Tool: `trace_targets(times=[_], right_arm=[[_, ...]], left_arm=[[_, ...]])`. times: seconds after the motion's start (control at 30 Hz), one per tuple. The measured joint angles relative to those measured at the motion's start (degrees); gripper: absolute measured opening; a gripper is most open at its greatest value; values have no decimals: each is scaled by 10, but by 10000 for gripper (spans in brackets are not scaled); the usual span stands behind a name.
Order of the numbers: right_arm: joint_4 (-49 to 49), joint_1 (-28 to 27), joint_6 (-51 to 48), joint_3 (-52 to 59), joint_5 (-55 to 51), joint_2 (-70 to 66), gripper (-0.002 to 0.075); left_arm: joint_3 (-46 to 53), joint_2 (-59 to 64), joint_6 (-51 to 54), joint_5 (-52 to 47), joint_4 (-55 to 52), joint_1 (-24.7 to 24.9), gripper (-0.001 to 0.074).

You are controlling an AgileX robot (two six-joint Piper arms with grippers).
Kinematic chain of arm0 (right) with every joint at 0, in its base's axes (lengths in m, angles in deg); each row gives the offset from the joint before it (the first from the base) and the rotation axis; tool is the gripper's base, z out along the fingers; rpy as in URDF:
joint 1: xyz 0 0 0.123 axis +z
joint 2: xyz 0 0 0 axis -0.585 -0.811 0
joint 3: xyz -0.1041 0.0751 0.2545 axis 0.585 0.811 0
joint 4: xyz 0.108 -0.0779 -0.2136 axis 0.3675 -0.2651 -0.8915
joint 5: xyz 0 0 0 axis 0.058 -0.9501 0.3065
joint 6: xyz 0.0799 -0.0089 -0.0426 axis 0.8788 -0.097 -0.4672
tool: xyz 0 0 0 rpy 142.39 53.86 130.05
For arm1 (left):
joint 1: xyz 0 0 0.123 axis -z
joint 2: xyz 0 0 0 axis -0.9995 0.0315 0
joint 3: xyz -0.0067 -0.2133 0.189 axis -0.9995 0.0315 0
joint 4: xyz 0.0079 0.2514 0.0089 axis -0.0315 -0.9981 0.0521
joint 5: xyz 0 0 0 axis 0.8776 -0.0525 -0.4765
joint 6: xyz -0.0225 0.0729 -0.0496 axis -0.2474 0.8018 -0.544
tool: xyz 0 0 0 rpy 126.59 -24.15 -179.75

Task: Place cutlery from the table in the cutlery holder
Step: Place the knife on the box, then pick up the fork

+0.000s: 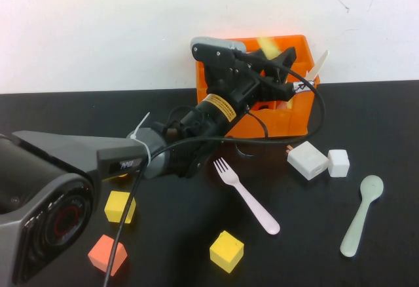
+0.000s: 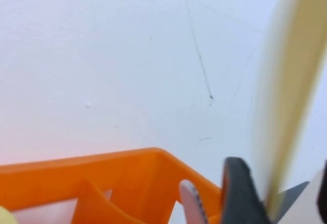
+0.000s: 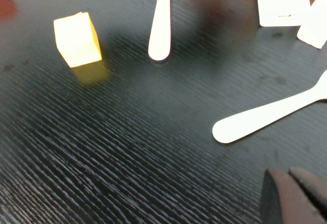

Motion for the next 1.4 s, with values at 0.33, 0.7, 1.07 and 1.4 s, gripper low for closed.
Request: trace_targets(times=[0.33,0.7,1.07,1.4], right_arm=[[0,0,-4,0,4,0,-2],[1,0,-48,0,65,0,-2],[3,0,-48,0,72,0,-2],[4,0,-48,0,72,0,-2]], left_arm=[[1,-28,19,-48,-16,-1,362],[1,-252,151,-434,-52,-2,17],[14,-431,10,-913,1,-2,0],[85,-336,-2,-931,153,-6,1]])
